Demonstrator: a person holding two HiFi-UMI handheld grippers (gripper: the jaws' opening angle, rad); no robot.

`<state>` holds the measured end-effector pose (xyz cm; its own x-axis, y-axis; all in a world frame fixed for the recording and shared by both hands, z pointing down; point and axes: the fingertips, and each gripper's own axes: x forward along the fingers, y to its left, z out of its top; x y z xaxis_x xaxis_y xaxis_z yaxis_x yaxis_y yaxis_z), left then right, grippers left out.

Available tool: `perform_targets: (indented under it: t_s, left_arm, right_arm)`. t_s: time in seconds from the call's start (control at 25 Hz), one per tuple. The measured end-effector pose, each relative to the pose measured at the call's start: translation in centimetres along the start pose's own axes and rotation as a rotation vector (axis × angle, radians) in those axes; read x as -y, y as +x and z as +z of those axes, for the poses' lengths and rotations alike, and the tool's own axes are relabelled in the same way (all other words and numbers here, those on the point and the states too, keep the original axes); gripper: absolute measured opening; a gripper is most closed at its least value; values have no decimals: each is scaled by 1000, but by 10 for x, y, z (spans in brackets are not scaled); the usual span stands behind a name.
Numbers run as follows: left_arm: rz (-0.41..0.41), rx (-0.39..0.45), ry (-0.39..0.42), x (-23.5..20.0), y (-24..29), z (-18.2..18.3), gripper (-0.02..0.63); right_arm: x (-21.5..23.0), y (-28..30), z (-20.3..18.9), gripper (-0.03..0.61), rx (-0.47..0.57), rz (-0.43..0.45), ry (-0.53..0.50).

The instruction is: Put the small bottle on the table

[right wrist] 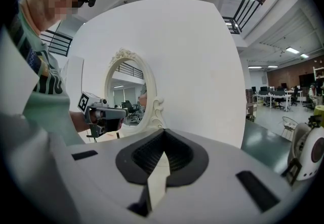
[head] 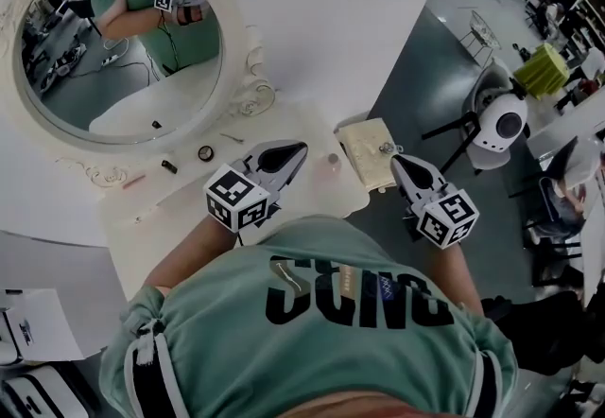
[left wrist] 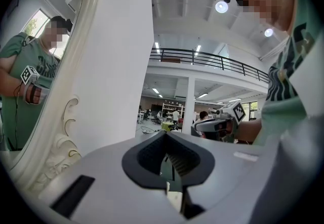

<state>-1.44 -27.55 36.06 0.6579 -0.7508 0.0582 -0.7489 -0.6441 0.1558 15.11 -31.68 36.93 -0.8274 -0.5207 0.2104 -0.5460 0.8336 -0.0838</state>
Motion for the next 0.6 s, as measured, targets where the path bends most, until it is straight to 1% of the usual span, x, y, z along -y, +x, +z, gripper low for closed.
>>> perform_targets:
  t_s: [0.28, 0.6]
  left_arm:
    - [-12, -7, 2, 2, 2, -1, 9]
    - [-22, -10, 4, 5, 3, -1, 9]
  right_arm:
    - [-2, -3, -1, -6, -6, 9, -24]
    - [-5, -7, 1, -6, -11, -1, -26]
